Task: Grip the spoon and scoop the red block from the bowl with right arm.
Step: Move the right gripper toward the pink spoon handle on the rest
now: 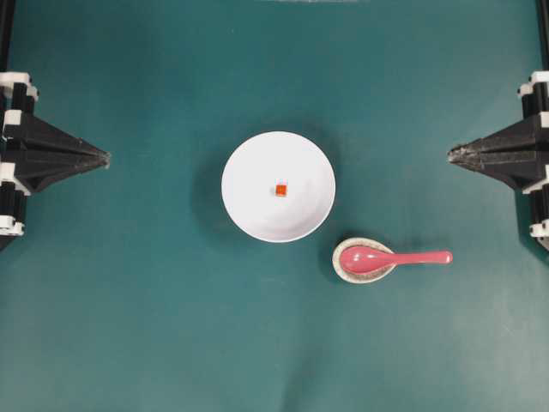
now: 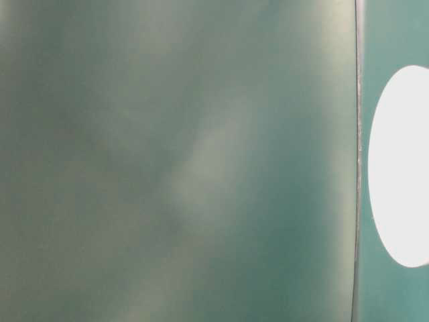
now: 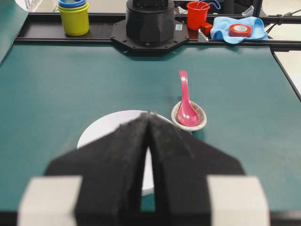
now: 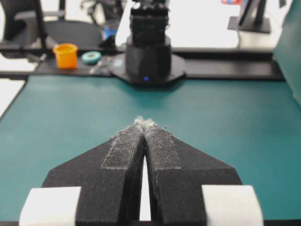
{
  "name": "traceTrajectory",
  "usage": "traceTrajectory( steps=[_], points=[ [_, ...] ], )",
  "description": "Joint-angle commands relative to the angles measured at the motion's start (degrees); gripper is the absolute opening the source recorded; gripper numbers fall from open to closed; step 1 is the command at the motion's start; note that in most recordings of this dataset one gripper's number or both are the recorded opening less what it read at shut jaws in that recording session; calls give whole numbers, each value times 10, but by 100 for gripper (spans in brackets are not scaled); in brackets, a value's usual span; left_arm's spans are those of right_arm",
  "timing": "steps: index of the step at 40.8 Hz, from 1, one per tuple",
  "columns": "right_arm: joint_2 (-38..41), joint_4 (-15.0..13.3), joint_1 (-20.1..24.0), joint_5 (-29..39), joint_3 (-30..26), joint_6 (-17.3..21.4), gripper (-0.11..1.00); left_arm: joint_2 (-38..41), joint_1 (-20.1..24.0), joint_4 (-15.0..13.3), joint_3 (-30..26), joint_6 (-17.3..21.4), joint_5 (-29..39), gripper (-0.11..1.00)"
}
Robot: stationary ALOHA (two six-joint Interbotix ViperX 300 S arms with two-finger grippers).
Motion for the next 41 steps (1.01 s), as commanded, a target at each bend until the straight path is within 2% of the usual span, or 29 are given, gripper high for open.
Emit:
traceTrajectory(
  steps=[1, 2, 9, 41],
  points=[
    [2, 0, 0, -4, -13, -3, 0, -4, 9, 4, -24, 3, 25, 0],
    [1, 1, 0, 1, -18, -3, 0, -5, 16, 4, -31, 2, 70, 0],
    [-1, 0, 0, 11, -20, -2, 0, -5, 25, 4, -33, 1, 130, 0],
    [11, 1, 0, 46, -13, 3, 1, -4, 26, 5, -33, 3, 217, 0]
  ],
)
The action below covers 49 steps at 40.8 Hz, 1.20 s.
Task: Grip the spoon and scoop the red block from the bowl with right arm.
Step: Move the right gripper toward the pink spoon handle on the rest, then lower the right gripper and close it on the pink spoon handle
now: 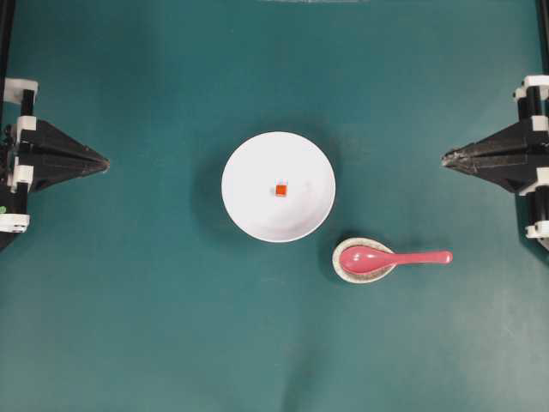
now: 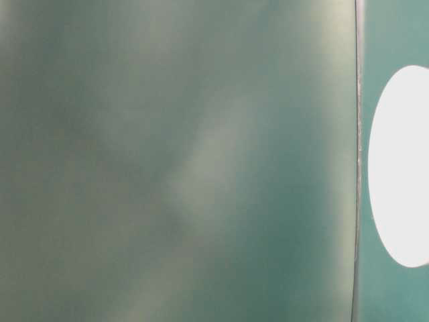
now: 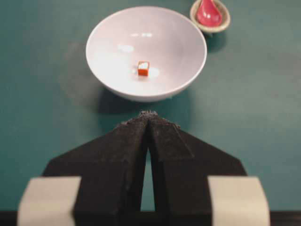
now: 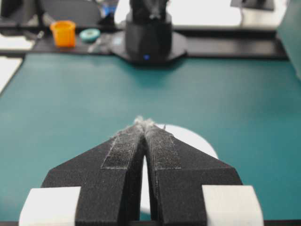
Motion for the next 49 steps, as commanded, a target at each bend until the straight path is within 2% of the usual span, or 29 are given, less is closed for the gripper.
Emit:
traceTrajectory(
  steps=[1, 3, 8, 10, 16, 26, 35, 42, 49],
  points=[
    [4, 1, 0, 8, -10, 2, 3, 3, 2, 2, -15, 1, 6, 0],
    [4, 1, 1, 15, -8, 2, 9, 3, 3, 2, -15, 1, 10, 0],
    [4, 3, 1, 17, 4, 3, 32, 4, 6, 1, -15, 1, 15, 0],
    [3, 4, 0, 14, 12, 3, 36, 3, 8, 2, -15, 1, 14, 0],
    [4, 12, 6, -16, 45, 7, 35, 3, 15, 2, -15, 2, 15, 0],
    [22, 50, 44, -143, 122, 28, 35, 4, 15, 2, -15, 2, 36, 0],
    [109, 77, 83, -250, 163, 33, 35, 6, 15, 3, -14, 2, 36, 0],
    [204, 119, 130, -348, 179, 33, 34, 6, 17, 5, -14, 2, 36, 0],
    [307, 188, 197, -427, 175, 34, 34, 6, 18, 5, -13, 2, 36, 0]
  ],
)
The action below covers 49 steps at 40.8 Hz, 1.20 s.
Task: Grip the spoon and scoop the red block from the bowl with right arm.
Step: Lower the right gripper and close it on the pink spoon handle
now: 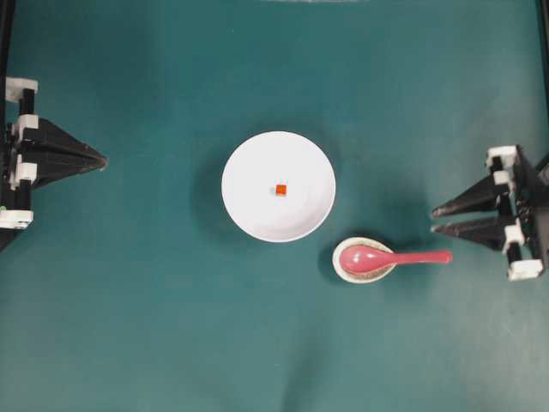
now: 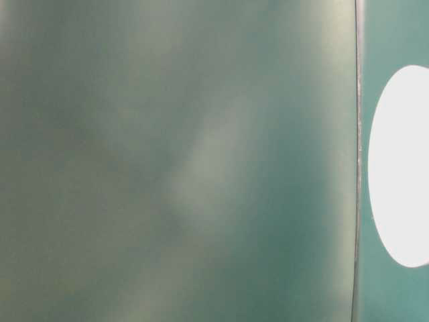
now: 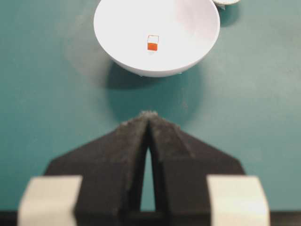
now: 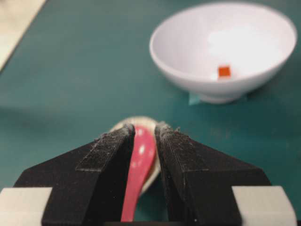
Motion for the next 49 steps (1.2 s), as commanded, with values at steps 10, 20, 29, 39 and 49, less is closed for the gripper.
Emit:
traceTrajectory(
  steps=[10, 20, 29, 39, 49],
  points=[
    [141, 112, 86, -71, -36, 1, 35, 5, 4, 1, -13, 1, -2, 0],
    [163, 125, 94, -66, -47, 0, 39, 5, 4, 2, -13, 1, -2, 0],
    [165, 125, 94, -18, -56, -1, 48, 5, 7, 1, -13, 1, -2, 0],
    [171, 126, 106, -4, -52, -2, 50, 5, 7, 2, -13, 1, -2, 0],
    [188, 126, 121, -7, -47, -2, 50, 5, 7, 2, -13, 1, -2, 0]
  ],
)
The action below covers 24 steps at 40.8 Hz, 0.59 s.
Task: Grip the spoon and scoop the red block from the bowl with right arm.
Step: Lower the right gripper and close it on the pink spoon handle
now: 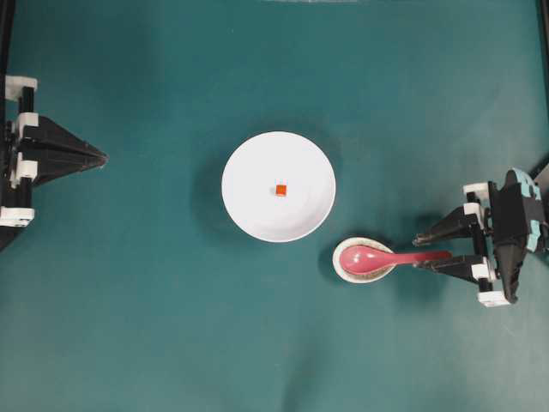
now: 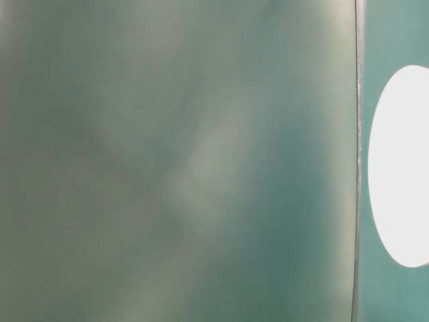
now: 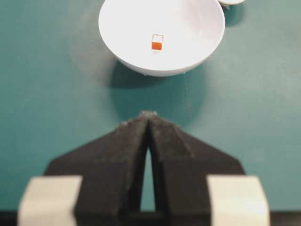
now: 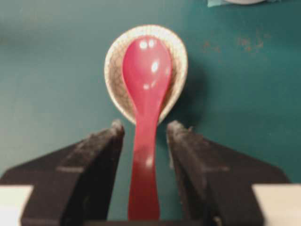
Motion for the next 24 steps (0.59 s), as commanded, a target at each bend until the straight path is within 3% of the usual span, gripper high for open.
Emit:
traceTrajectory(
  steps=[1, 24],
  points=[
    [6, 2, 7, -4, -3, -1, 50, 4, 3, 2, -13, 1, -3, 0],
    [25, 1, 34, -77, 36, -2, 50, 4, 11, 2, -12, 1, 9, 0]
  ],
)
